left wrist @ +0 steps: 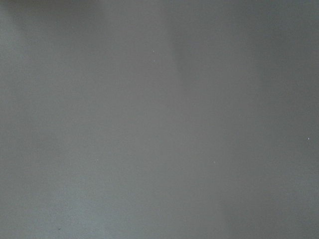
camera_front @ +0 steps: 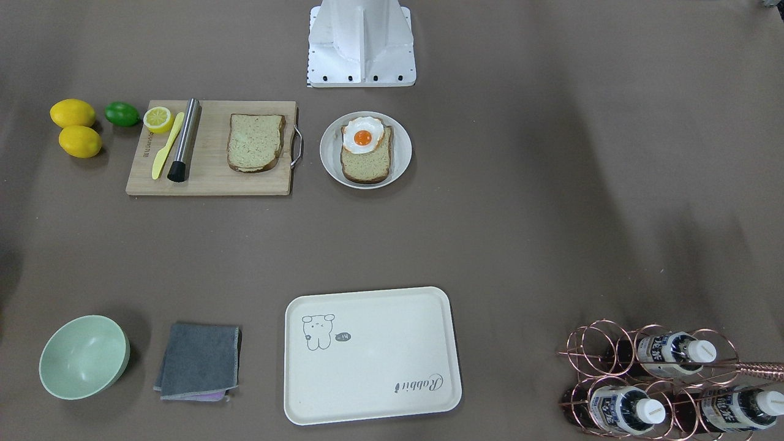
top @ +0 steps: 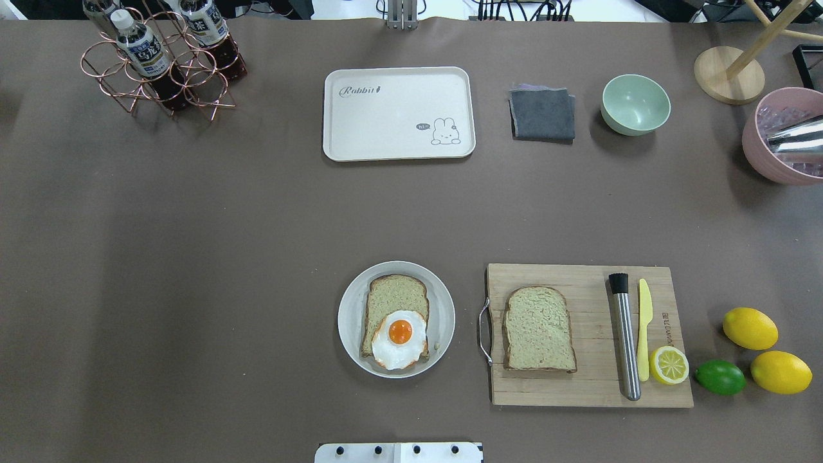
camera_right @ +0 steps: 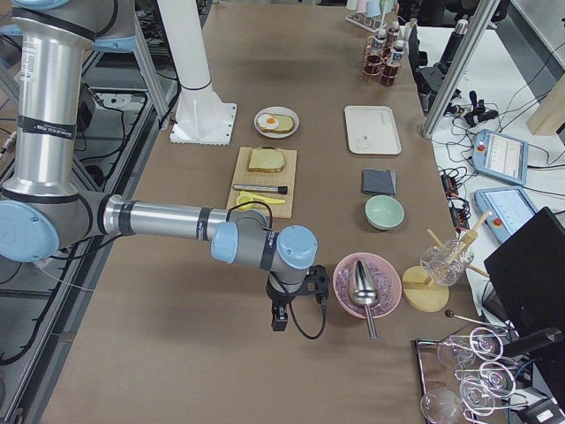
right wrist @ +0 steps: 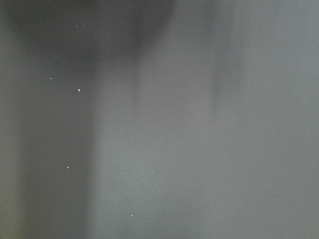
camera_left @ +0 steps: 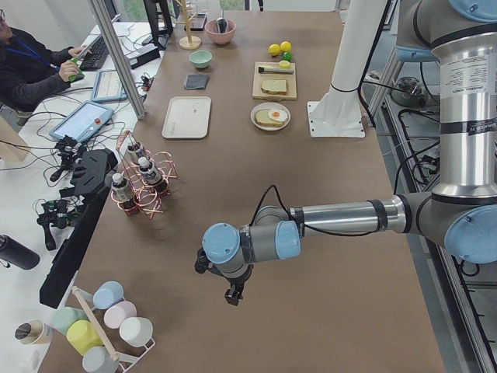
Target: Make sandwich and place on tray
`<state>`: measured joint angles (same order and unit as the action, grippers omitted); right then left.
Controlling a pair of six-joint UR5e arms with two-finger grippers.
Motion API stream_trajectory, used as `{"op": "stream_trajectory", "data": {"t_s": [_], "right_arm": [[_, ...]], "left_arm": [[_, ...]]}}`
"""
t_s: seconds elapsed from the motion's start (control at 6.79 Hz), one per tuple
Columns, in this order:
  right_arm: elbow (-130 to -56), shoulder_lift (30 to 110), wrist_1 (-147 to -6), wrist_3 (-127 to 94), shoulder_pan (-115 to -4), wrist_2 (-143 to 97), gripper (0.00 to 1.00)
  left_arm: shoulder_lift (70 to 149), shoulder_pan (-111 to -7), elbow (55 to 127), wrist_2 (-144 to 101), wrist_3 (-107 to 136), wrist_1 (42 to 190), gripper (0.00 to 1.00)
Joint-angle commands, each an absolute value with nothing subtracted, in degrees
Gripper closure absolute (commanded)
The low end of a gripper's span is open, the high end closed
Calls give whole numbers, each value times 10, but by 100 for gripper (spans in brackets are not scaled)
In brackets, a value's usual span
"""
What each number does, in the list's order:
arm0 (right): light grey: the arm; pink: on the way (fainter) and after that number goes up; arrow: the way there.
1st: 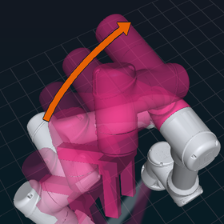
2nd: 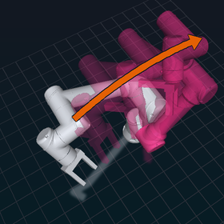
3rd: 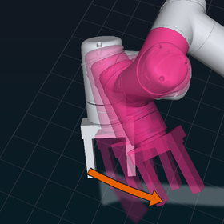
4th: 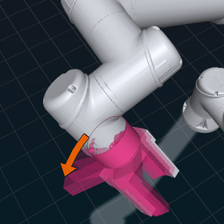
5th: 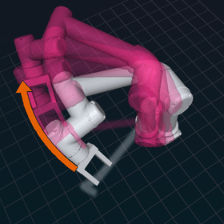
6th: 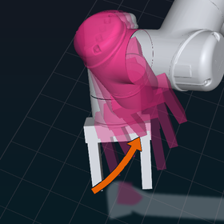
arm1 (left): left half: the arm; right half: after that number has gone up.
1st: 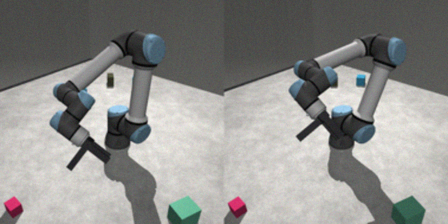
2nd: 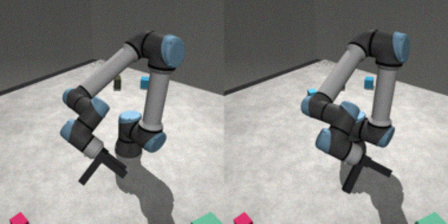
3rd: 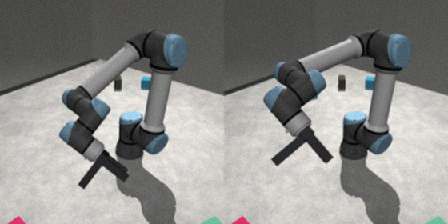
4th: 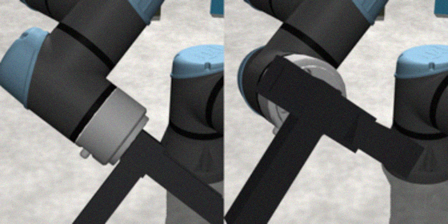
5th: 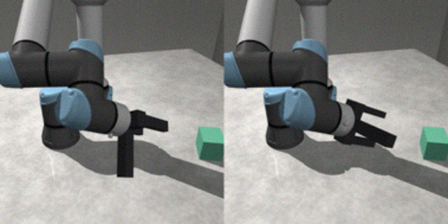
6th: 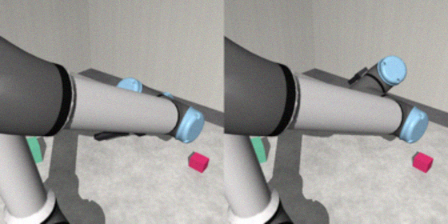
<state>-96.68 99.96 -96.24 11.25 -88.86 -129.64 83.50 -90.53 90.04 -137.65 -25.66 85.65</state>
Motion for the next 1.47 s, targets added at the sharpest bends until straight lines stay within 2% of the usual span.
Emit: {"op": "stream_trajectory", "data": {"t_s": [0.0, 1.33], "right_arm": [[-967, 1000, -962, 113, -889, -1296, 0], [-976, 1001, -962, 108, -881, -1325, 0]], "left_arm": [[835, -905, 903, -1389, -216, 856, 2], [850, -905, 912, -1470, -167, 857, 2]]}}
